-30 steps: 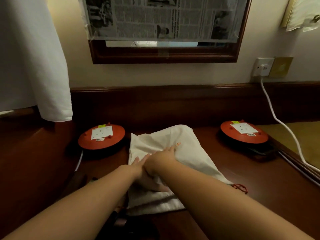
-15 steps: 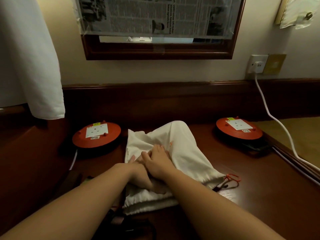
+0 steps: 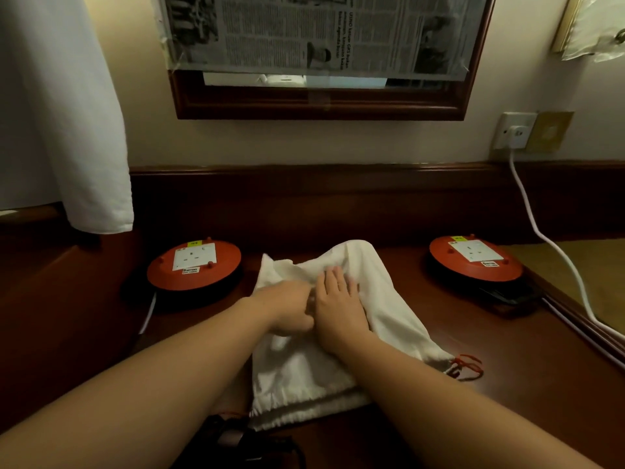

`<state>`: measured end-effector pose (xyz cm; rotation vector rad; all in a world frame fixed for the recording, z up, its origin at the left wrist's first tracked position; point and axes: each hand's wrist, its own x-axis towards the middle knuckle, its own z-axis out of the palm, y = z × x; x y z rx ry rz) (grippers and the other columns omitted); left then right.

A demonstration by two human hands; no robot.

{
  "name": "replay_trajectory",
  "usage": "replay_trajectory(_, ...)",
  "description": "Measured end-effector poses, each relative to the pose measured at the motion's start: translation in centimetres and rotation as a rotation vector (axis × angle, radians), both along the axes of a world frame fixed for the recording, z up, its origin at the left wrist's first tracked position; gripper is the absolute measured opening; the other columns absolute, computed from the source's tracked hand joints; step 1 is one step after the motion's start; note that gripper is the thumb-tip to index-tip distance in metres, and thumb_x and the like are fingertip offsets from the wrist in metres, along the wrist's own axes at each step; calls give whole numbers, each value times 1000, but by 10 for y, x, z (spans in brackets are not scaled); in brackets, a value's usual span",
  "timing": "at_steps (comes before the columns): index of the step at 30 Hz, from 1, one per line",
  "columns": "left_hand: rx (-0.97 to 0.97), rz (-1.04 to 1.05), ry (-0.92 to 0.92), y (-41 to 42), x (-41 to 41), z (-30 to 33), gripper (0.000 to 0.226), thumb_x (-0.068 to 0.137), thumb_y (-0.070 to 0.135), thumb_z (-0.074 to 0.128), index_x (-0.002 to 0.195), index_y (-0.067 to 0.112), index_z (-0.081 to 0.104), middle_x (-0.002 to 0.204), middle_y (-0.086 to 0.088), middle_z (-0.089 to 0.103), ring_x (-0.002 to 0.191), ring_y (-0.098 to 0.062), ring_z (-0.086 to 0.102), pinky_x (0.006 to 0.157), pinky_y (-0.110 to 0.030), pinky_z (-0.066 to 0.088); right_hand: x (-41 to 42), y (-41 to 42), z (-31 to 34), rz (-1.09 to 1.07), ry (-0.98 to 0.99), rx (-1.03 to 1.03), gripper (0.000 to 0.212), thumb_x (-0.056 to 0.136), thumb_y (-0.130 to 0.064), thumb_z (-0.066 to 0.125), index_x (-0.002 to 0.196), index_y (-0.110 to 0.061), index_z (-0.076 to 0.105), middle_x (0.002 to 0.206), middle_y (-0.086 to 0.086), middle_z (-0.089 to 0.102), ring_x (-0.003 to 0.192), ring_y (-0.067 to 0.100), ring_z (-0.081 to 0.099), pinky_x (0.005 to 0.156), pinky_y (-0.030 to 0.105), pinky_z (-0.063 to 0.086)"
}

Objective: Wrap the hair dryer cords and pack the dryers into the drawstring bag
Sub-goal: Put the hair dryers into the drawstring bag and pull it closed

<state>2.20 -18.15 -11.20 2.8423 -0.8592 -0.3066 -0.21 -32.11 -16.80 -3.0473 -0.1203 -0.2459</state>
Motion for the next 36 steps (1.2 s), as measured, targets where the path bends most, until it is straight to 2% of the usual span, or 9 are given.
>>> replay_trajectory(3, -1, 13, -202, -4, 2, -23, 74, 100, 36, 45, 163, 16, 13, 171, -6, 10, 157, -24, 11, 127, -41, 14, 2, -3, -6, -102, 20, -12, 79, 108, -46, 28, 163, -5, -10, 170, 20, -18, 158, 36, -18, 127, 55, -7)
replay_trajectory(6, -22, 27, -89, 0, 8, -55, 68, 106, 40, 22, 162, 20, -13, 169, -3, -22, 155, -14, -20, 126, -39, -8, 8, -8, -13, -162, 51, 78, 83, 106, -57, 18, 162, -5, -15, 170, 16, -22, 157, 30, -21, 127, 47, -13)
replay_trajectory(14, 120, 94, -37, 7, 19, -56, 72, 101, 54, 19, 163, 30, -9, 171, -6, -17, 157, -28, -16, 126, -52, -6, 17, -14, -15, -216, 203, 156, 102, 97, -77, 19, 162, -6, -16, 169, 15, -26, 157, 28, -22, 127, 46, -13)
replay_trajectory(18, 195, 145, 10, 2, 17, -47, 76, 102, 59, 17, 163, 23, -10, 170, -11, -19, 156, -32, -18, 126, -53, -5, 13, -9, 5, -205, 353, 186, 91, 104, -60, 30, 162, -5, -14, 171, 16, -20, 159, 32, -16, 127, 50, -9)
replay_trajectory(22, 104, 90, -83, -12, 3, -29, 84, 103, 50, 36, 162, 14, -11, 169, -13, -19, 156, -30, -18, 127, -51, -2, -7, -13, 38, 29, 174, -110, 86, 101, -37, 54, 164, -10, 2, 173, 15, -1, 159, 35, -12, 125, 63, -6)
replay_trajectory(24, 47, 43, 3, -19, -9, -27, 96, 97, 65, 44, 163, 20, -10, 170, -8, -19, 156, -28, -18, 126, -55, -1, -15, -32, 42, -6, 98, -257, 85, 96, -39, 59, 164, -19, 12, 173, 15, 0, 157, 39, -16, 117, 73, -12)
replay_trajectory(29, 246, -7, 126, -13, -20, -43, 130, 66, 102, 31, 159, 28, -21, 166, -1, -31, 154, -26, -27, 122, -59, -11, -29, -73, 27, -162, 288, -156, 86, 99, -62, 43, 166, -21, 7, 171, 10, -22, 155, 46, -18, 119, 72, -2)
replay_trajectory(32, 259, -31, 106, -6, -8, -40, 131, 65, 102, 32, 159, 30, -22, 167, 1, -31, 154, -24, -26, 123, -57, -11, -32, -78, 19, -120, 190, -106, 84, 100, -67, 35, 165, -19, 12, 172, 11, -19, 156, 45, -12, 124, 65, 9)
replay_trajectory(36, 309, -36, 121, -6, -14, -29, 130, 67, 101, 36, 159, 28, -22, 167, 0, -31, 154, -23, -26, 124, -56, -10, -35, -68, 23, -136, 165, -113, 90, 96, -77, 26, 166, -24, 4, 172, 12, -16, 156, 43, -18, 120, 70, -4)
